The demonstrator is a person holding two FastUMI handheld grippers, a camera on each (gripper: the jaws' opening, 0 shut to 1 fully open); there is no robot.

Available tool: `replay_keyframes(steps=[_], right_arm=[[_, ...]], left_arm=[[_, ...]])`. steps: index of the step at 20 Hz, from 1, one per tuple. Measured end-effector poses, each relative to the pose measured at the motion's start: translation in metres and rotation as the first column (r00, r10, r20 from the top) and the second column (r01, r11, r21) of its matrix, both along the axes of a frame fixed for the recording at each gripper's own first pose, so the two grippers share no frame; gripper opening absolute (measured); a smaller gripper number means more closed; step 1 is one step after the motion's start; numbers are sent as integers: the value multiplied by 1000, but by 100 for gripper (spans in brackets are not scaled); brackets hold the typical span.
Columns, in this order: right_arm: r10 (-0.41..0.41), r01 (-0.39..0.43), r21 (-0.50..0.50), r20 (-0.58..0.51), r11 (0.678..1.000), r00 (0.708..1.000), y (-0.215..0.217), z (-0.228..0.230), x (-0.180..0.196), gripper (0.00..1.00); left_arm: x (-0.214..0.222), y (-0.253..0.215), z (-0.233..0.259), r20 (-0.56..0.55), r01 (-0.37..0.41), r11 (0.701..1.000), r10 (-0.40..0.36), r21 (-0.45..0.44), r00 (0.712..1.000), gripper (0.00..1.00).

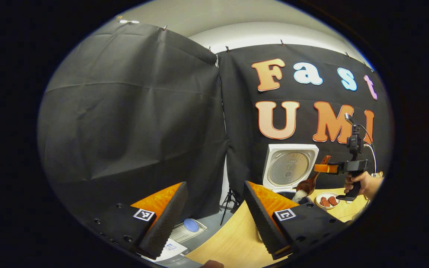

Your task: Close the left gripper, press the button to open the rice cooker; take a wooden spoon from the chopstick holder with the right hand, scoop a spoonful of rice and pour it into the rice cooker, then put the wooden spoon back into the chopstick holder.

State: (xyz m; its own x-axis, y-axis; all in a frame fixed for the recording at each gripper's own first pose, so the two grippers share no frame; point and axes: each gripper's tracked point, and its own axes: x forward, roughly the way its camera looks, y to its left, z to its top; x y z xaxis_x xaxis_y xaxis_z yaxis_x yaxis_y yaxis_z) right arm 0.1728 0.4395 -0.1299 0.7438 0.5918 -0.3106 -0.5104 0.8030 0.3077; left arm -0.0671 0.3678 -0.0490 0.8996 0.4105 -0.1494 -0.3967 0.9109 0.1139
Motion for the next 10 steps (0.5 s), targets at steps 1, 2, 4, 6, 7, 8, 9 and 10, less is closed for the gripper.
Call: replay_keyframes(steps=[1,2,4,6,7,8,9,10], right_arm=[[11,-11,-14,22,1000,1000,1,4,0,11],[20,-19,-27,44,999,999,3,8,-1,11],[45,-39,-63,98,997,994,6,16,-3,11],[78,-63,-100,153,993,985,11,27,-8,11],[94,-74,-118,178,990,979,11,30,-10,11],[111,-83,-138,204,987,973,12,33,-14,11],[123,-88,-159,231,983,965,12,36,-17,11],[135,-90,-176,261,980,956,13,40,-21,11]], left_arm=[[1,0,0,-1,0,1000,0,1,1000,100],[3,0,0,0,-1,1000,1,4,1000,100],[3,2,1,0,-2,1000,2,15,1000,100],[5,-2,1,-3,6,1000,-6,15,1000,100],[4,-3,1,-3,11,1000,-11,12,1000,100],[4,-5,0,-4,15,1000,-15,9,1000,100],[4,-5,0,-4,17,1000,-17,9,1000,100],[5,-6,0,-4,17,1000,-17,11,1000,100]])
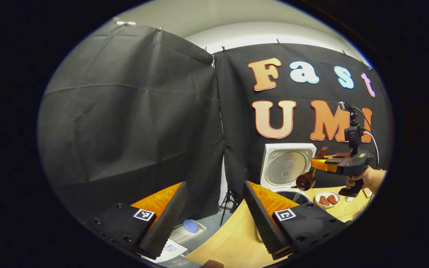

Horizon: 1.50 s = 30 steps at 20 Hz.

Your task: Close the left gripper, press the button to open the rice cooker; take a wooden spoon from the chopstick holder with the right hand, scoop a spoonful of rice and pour it into the rice cooker, then put the wooden spoon back into the chopstick holder.

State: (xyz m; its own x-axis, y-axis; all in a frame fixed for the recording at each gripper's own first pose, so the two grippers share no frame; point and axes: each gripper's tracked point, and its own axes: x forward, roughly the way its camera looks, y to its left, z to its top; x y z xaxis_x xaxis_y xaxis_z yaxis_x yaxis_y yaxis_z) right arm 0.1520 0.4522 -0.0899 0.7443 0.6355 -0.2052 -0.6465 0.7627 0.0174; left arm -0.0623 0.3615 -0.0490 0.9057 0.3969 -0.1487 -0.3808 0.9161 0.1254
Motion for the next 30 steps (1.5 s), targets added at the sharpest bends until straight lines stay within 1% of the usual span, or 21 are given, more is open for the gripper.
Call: replay_keyframes(steps=[3,5,7,10,13,16,18,20,22,26,29,30], right_arm=[[23,-20,-33,66,999,998,0,6,-11,11],[28,-26,-34,73,999,997,-2,10,-13,11],[25,-25,-6,39,1000,999,-8,11,-12,11],[10,-6,72,-47,997,999,-27,16,-8,11],[-15,32,144,-118,989,993,-62,17,-21,12],[-42,74,189,-172,979,984,-101,15,-32,12],[-68,111,207,-202,972,977,-131,12,-39,12],[-106,152,205,-220,967,970,-160,8,-44,11],[-147,197,203,-238,959,960,-193,2,-51,11],[-239,302,196,-291,933,926,-262,-16,-64,11],[-312,384,183,-329,905,891,-312,-30,-76,11],[-336,412,178,-345,894,877,-328,-36,-81,7]], left_arm=[[1,-5,2,0,4,1000,-4,1,1000,100],[0,-7,2,-1,7,1000,-7,9,1000,100],[0,-14,3,-1,14,1000,-14,17,1000,100],[0,-30,3,-4,33,999,-33,16,999,100],[2,-49,4,0,56,998,-56,29,998,100],[4,-71,3,-1,88,996,-88,23,996,100],[11,-90,3,0,109,994,-109,9,994,100],[17,-115,3,6,149,988,-149,-27,989,100],[26,-142,2,6,185,982,-185,-30,983,100],[37,-193,-1,1,268,963,-268,-28,963,100],[45,-231,-6,-9,323,945,-324,-40,946,100],[47,-244,-8,-15,338,940,-339,-51,941,100]])
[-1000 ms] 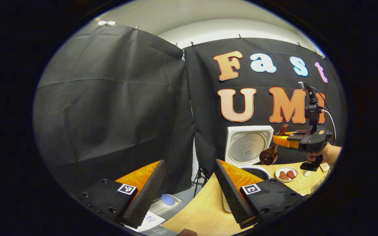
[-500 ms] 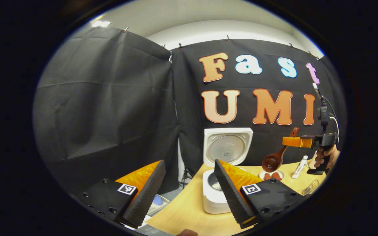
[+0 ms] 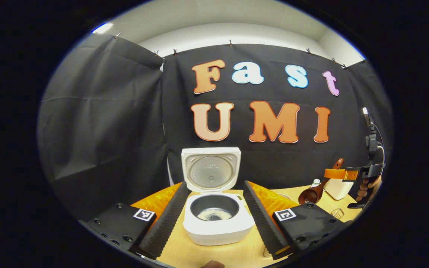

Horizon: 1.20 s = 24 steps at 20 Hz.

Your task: Close the left gripper, press the button to open the rice cooker; take a wooden spoon from the chopstick holder with the right hand, scoop a spoonful of rice and pour it into the rice cooker, then put the wooden spoon back into the chopstick holder.

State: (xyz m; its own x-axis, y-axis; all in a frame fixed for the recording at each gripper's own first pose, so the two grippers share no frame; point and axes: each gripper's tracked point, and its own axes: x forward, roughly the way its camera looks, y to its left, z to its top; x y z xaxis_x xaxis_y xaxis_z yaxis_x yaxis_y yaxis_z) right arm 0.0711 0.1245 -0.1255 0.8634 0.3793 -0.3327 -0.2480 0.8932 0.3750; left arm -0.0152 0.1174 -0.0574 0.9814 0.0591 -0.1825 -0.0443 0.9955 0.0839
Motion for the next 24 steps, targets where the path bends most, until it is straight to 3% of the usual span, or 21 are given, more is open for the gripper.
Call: replay_keyframes(steps=[1,6,13,18,24], right_arm=[[-29,29,2,-17,1000,999,-16,-8,-4,11],[-161,161,-9,-88,987,983,-93,-35,-28,11],[-337,336,-34,-169,941,926,-181,-81,-57,12],[-381,381,-47,-223,923,897,-204,-121,-65,12],[-369,380,-18,-286,925,884,-209,-162,-72,13]], left_arm=[[3,-13,-2,-6,19,1000,-19,-14,1000,100],[12,-69,-2,-14,95,995,-96,-20,995,100],[24,-123,2,-7,148,989,-148,-15,989,100],[25,-139,9,-1,153,988,-153,9,988,100],[23,-134,10,-12,120,992,-120,31,993,100]])
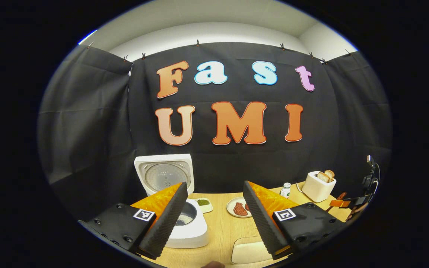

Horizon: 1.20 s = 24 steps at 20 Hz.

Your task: Close the left gripper, press the button to open the rice cooker; take a wooden spoon from the chopstick holder with the right hand, scoop a spoonful of rice and pour it into the rice cooker, then put the wooden spoon back into the chopstick holder.

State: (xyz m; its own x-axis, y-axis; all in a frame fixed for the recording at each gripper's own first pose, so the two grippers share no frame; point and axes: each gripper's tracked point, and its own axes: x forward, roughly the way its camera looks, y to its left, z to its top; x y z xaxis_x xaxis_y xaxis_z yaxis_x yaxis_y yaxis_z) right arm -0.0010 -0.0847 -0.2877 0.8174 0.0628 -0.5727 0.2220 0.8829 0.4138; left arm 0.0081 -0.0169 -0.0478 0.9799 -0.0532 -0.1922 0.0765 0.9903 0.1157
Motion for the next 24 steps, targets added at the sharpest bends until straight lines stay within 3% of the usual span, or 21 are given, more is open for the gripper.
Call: replay_keyframes(steps=[6,10,14,16,17,18,19,20,24], right_arm=[[-35,39,86,-49,995,998,-1,-37,-6,17],[-59,68,138,-73,988,996,-2,-43,-11,22],[-75,88,118,-111,989,991,-8,-44,-19,30],[-80,92,99,-121,991,989,-13,-37,-25,41],[-89,99,74,-123,992,988,-18,-35,-28,55],[-98,104,48,-116,993,988,-24,-28,-30,61],[-108,111,24,-106,994,989,-31,-20,-34,59],[-114,115,4,-95,993,989,-37,-10,-39,72],[-157,153,-90,-47,984,986,-54,25,-56,84]], left_arm=[[8,9,-3,-4,-19,1000,19,-10,1000,100],[27,41,-2,-15,-75,996,75,-37,997,100],[55,77,9,3,-123,990,124,-66,992,100],[77,97,10,-4,-140,987,140,-75,990,100],[88,107,9,-20,-151,985,150,-84,988,100],[98,120,10,-29,-170,980,168,-101,985,100],[109,129,14,-33,-176,976,173,-127,984,100],[118,135,18,-43,-181,973,176,-140,983,100],[169,161,29,-66,-188,963,178,-192,982,99]])
